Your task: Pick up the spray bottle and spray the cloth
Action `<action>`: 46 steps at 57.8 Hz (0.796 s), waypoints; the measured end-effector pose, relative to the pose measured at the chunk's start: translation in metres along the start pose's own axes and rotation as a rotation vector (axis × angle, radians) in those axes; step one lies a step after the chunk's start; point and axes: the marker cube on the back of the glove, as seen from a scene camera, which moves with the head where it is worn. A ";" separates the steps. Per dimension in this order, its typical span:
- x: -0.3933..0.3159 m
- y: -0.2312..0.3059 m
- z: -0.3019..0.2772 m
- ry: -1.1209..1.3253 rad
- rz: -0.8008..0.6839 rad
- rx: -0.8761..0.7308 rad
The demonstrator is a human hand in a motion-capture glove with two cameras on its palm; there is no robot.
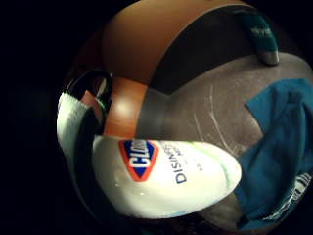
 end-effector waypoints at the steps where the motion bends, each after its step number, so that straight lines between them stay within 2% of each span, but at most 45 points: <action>1: 0.005 0.005 0.003 0.011 0.005 -0.044; 5: 0.016 0.014 0.015 0.005 0.019 -0.135; 13: 0.029 -0.009 0.031 -0.037 0.039 -0.020; 19: 0.035 -0.007 0.042 -0.026 0.031 -0.093; 25: 0.045 -0.032 0.053 0.025 0.007 -0.018; 29: 0.048 -0.027 0.057 0.046 0.002 -0.127; 33: 0.040 -0.038 0.052 0.007 -0.014 -0.113; 38: 0.038 -0.020 0.046 0.029 -0.035 -0.304; 46: 0.040 -0.014 0.037 0.029 -0.025 -0.389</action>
